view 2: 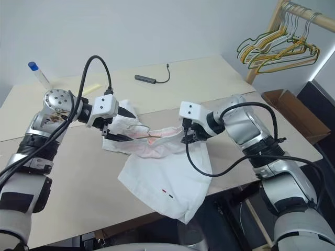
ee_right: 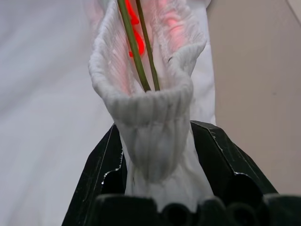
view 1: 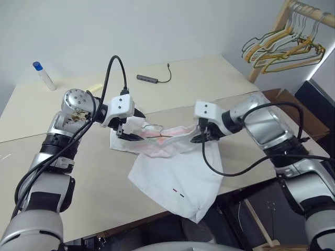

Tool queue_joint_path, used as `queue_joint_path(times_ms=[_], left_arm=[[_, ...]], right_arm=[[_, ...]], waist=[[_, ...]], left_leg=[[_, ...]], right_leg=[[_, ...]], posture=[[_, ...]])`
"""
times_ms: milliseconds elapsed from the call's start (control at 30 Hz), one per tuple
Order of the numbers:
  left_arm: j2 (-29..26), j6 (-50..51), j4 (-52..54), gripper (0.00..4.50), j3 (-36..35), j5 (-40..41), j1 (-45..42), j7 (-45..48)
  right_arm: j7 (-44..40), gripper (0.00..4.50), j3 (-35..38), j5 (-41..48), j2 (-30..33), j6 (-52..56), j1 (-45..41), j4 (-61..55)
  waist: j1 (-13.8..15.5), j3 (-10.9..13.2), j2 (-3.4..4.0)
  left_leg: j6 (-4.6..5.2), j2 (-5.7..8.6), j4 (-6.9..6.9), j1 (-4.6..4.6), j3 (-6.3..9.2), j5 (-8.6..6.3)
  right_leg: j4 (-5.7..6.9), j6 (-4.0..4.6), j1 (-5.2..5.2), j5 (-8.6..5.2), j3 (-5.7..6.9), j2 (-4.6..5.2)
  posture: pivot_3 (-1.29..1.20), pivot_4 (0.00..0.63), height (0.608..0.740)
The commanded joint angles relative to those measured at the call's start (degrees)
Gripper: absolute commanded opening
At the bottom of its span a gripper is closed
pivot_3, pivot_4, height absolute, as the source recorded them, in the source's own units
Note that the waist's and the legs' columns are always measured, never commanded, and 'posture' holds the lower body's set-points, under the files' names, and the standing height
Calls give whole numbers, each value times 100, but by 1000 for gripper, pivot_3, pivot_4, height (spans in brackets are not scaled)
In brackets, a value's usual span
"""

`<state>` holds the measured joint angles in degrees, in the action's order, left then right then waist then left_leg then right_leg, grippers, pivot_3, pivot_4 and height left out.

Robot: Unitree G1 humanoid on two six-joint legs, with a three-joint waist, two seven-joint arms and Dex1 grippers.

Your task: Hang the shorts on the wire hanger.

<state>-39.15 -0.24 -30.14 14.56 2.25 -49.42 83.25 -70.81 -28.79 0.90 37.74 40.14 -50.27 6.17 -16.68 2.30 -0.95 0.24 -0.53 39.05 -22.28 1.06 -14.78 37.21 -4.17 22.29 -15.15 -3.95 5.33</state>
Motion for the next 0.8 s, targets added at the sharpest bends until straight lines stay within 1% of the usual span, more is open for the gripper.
queue_joint_path(times_ms=[33,333,467,600,633,733,800], left_arm=[[-66,45,187,4464,-139,35,39,-81],[-139,187,704,4464,-61,31,504,-102],[-179,-38,726,4464,23,-92,587,-64],[-278,-507,503,4464,71,-278,579,-58],[-278,-544,444,4464,24,-239,558,-47],[-313,-754,297,4464,-260,203,481,279],[-470,-987,336,4464,-287,321,538,615]], right_arm=[[71,1796,36,-107,-22,-35,-45,-100],[298,1796,-56,-282,-256,-9,127,-82],[294,1796,-39,-264,-256,30,119,-94],[287,1796,-16,-244,-258,63,91,-80],[284,1796,-14,-239,-257,71,94,-82],[277,1796,3,-208,-250,124,123,-120],[266,1796,7,-187,-251,147,134,-135]], waist=[[-6,0,0],[3,0,0],[11,0,0],[6,0,0],[6,0,0],[5,0,0],[2,0,0]], left_leg=[[0,-1,0,0,0,0],[0,1,0,0,2,0],[-1,1,1,2,4,1],[-1,3,0,2,5,1],[-1,3,0,1,5,1],[-2,2,0,1,6,1],[-1,1,0,1,6,1]], right_leg=[[0,0,0,0,0,-1],[3,0,0,0,-1,1],[2,0,-2,0,0,1],[1,0,-2,0,1,2],[1,0,-2,0,1,2],[1,0,-2,0,1,2],[1,0,-1,0,1,1]], posture=[[-240,0,740],[-229,0,740],[-232,0,740],[-236,0,740],[-236,0,740],[-233,0,740],[-228,0,740]])
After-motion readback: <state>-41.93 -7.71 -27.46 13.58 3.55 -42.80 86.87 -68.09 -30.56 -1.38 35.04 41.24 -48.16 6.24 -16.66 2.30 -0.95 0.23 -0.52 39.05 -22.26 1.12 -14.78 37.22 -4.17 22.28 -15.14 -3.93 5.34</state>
